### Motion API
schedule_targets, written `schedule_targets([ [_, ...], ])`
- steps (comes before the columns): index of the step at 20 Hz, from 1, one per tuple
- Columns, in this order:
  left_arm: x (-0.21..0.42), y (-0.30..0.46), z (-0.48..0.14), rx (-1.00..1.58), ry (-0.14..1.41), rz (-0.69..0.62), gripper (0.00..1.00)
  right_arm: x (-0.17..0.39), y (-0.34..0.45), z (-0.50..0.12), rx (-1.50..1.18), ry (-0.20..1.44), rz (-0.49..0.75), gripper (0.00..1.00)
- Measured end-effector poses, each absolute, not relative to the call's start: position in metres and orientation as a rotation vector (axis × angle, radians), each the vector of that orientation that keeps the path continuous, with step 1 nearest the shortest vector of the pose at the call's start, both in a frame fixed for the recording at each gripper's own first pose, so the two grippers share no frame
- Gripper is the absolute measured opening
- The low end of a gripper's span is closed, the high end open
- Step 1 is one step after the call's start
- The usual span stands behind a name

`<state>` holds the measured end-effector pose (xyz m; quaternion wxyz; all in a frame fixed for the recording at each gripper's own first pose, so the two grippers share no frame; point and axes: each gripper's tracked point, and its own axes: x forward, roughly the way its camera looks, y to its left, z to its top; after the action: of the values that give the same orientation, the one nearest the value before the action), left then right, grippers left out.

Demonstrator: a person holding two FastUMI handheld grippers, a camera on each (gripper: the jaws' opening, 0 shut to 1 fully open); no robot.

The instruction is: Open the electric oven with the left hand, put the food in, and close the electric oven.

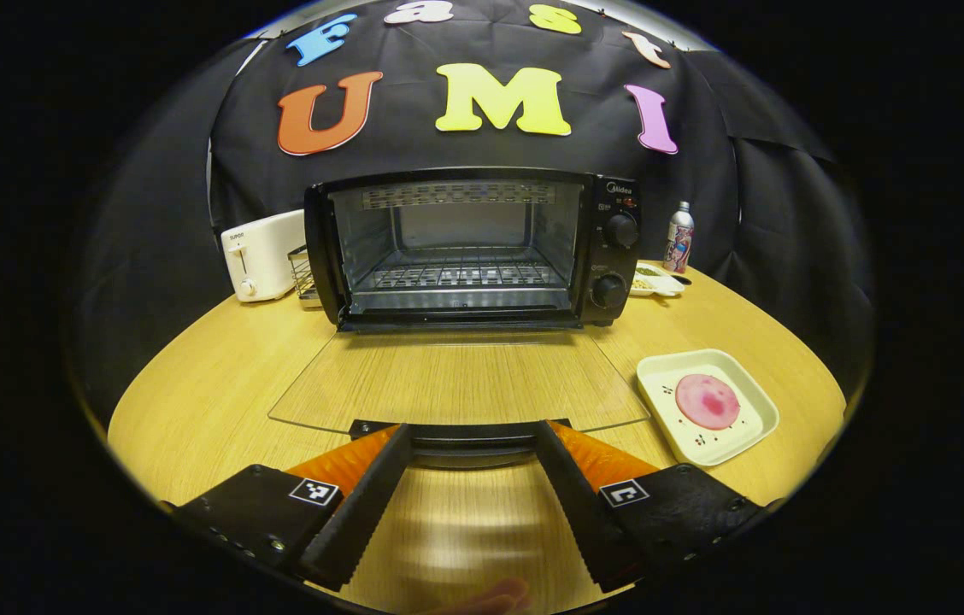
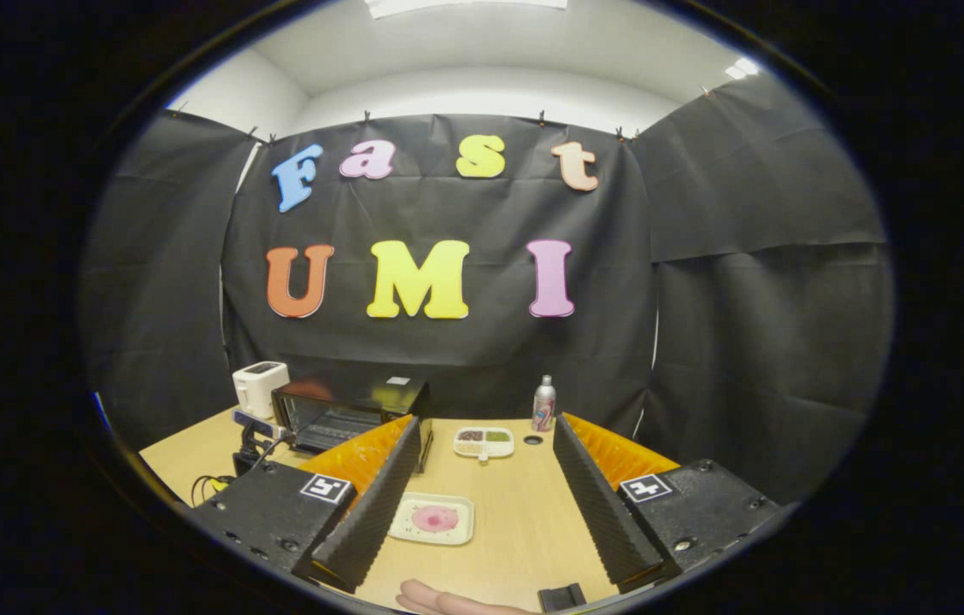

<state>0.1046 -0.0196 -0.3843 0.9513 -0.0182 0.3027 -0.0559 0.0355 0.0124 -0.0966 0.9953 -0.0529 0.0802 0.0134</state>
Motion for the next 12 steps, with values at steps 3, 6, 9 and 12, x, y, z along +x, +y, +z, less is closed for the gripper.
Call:
schedule_targets([
  [3, 0.104, -0.02, -0.37, -0.053, 0.592, -0.116, 0.95, 0.043, 0.009, -0.104, -0.12, 0.19, 0.017, 0.97],
  [6, 0.097, -0.024, -0.333, -0.055, 0.526, -0.134, 0.95, 0.053, 0.003, -0.113, -0.138, 0.228, 0.007, 0.97],
  [9, 0.087, -0.027, -0.286, -0.078, 0.438, -0.151, 0.94, 0.067, -0.005, -0.13, -0.156, 0.294, -0.006, 0.97],
  [12, 0.072, -0.025, -0.235, -0.078, 0.343, -0.154, 0.94, 0.084, -0.014, -0.153, -0.171, 0.386, -0.013, 0.97],
])
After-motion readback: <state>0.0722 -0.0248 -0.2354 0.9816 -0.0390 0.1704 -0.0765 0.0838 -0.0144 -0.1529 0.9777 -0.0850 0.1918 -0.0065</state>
